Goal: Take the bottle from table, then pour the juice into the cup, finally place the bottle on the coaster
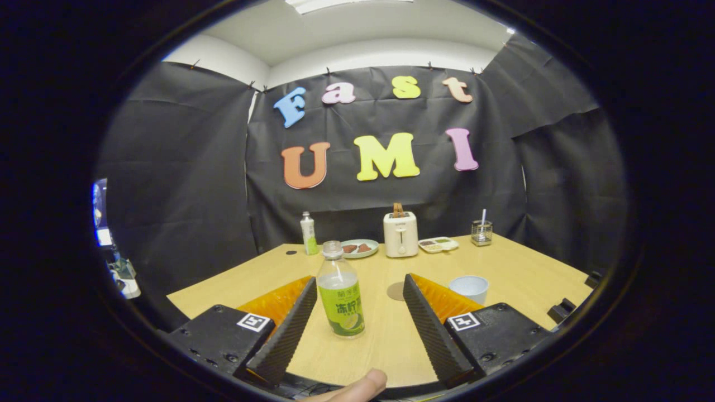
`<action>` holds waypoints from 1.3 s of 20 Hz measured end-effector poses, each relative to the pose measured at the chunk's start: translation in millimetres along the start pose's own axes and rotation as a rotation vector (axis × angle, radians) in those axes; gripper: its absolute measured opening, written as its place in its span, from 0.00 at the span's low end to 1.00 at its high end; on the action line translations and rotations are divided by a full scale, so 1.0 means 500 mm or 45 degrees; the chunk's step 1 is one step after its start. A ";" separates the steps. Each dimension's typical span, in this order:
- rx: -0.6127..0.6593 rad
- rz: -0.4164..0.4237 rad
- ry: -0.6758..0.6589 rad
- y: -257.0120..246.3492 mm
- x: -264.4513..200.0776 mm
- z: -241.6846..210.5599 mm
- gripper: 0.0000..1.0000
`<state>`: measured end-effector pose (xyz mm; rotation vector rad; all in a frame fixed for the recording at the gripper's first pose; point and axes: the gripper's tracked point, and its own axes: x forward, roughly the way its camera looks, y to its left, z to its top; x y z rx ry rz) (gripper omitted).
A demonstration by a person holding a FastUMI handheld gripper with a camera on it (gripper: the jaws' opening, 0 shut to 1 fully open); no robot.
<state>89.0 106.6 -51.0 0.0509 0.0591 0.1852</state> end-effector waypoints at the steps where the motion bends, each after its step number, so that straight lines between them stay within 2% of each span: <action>1: -0.005 0.005 0.000 0.011 0.014 -0.005 1.00; 4: -0.043 0.035 0.017 0.050 0.062 -0.030 1.00; 12: -0.093 -0.087 0.068 0.035 0.176 -0.084 1.00; 16: -0.096 -0.026 0.084 0.056 0.226 -0.098 1.00; 18: -0.108 -0.075 0.087 0.030 0.245 -0.095 1.00; 20: -0.121 -0.069 0.079 0.040 0.258 -0.082 1.00; 22: -0.136 -0.173 0.036 0.011 0.258 -0.055 1.00; 23: -0.166 -0.217 0.064 0.002 0.251 -0.062 0.95; 26: -0.150 -0.194 0.095 0.013 0.249 -0.064 0.80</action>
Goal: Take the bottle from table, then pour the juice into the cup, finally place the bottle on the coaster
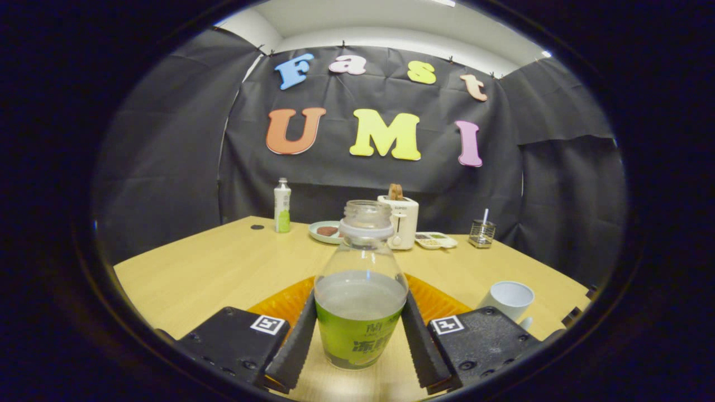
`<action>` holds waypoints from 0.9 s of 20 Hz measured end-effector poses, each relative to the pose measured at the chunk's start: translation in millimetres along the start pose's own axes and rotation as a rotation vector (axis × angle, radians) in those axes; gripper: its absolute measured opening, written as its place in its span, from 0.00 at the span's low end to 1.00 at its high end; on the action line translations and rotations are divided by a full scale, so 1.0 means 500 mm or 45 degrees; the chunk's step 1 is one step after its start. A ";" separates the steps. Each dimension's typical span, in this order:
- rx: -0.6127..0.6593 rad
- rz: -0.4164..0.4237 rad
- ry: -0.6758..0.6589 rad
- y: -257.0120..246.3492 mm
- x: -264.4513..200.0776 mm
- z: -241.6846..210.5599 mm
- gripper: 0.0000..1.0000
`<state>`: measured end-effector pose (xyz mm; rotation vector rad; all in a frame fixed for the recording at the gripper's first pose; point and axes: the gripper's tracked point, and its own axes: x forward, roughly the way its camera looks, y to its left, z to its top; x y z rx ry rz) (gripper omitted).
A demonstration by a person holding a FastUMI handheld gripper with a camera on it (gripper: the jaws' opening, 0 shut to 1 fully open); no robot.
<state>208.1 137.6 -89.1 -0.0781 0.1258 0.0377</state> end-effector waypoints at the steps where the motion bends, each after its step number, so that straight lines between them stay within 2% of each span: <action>1: 0.020 0.022 0.006 -0.002 -0.011 0.003 0.80; 4: 0.126 0.113 0.000 0.010 -0.036 0.022 0.80; 6: 0.194 0.117 -0.004 0.003 -0.045 0.034 0.80; 12: 0.257 0.127 0.019 0.004 -0.061 0.059 0.80; 18: 0.464 0.271 0.045 0.023 -0.042 0.076 0.79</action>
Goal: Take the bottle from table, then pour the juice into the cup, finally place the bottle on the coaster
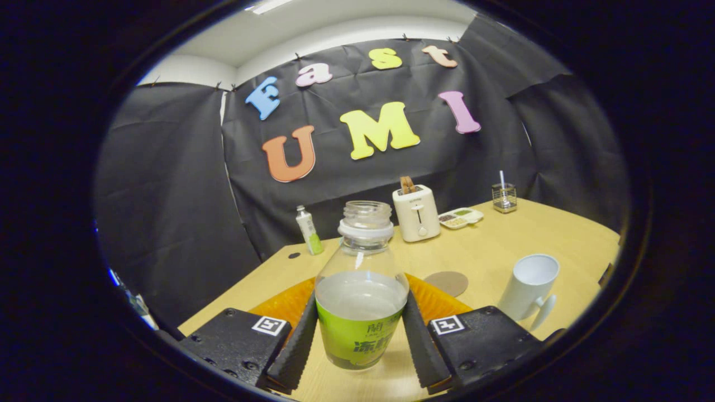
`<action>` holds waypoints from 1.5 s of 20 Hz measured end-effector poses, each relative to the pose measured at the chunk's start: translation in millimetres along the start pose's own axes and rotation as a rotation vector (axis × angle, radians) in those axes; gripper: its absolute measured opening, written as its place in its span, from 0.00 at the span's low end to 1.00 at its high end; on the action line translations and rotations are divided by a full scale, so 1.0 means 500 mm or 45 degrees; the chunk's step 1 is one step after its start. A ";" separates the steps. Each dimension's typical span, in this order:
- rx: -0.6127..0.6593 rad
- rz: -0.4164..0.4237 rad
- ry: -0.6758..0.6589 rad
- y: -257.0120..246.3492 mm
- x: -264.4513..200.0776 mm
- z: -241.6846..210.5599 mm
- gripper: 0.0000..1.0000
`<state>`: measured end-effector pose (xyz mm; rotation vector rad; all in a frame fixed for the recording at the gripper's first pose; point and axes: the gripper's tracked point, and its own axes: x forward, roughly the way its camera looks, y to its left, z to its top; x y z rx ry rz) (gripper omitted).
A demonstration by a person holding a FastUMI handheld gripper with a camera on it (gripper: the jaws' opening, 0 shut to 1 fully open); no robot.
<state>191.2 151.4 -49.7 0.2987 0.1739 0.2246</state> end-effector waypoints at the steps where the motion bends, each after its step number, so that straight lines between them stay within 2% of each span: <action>1: 0.042 0.020 0.003 -0.002 0.003 0.004 0.79; 8: 0.290 0.101 0.073 -0.048 0.019 0.015 0.78; 19: 0.903 0.282 0.069 -0.110 0.005 0.043 0.78; 25: 1.261 0.323 0.074 -0.151 0.001 0.045 0.77; 30: 1.342 0.350 0.055 -0.153 -0.007 0.074 0.77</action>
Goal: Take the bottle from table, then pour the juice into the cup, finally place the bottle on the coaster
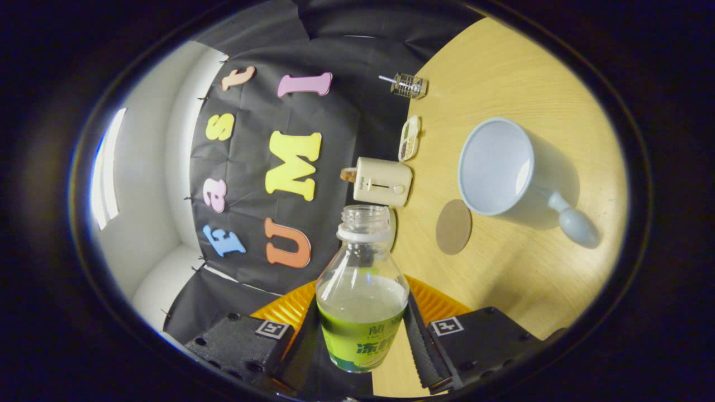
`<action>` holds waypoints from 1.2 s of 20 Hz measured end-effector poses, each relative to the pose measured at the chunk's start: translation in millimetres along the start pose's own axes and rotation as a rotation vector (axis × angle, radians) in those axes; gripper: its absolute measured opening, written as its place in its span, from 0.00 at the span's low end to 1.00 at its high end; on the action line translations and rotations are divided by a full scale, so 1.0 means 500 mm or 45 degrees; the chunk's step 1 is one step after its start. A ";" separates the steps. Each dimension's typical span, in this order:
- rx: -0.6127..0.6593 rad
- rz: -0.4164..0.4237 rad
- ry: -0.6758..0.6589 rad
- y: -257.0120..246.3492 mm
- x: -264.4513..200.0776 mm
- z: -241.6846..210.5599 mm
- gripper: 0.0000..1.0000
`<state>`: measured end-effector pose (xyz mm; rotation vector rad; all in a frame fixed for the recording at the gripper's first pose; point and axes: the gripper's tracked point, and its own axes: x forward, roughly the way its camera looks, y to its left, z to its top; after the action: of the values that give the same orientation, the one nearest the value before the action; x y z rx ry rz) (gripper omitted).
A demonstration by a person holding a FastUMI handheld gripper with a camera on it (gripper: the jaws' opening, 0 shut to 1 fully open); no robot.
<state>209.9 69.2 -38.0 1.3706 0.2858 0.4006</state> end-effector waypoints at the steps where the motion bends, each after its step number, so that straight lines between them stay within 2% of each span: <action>1: 0.025 0.015 -0.004 0.009 0.001 0.003 0.77; 9: 0.220 0.072 0.002 0.034 0.003 0.009 0.77; 15: 0.304 0.103 -0.030 0.054 -0.005 0.025 0.77; 24: 0.458 0.187 -0.108 0.060 -0.020 0.084 0.77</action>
<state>215.2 32.1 -1.0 1.7642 0.1932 0.4252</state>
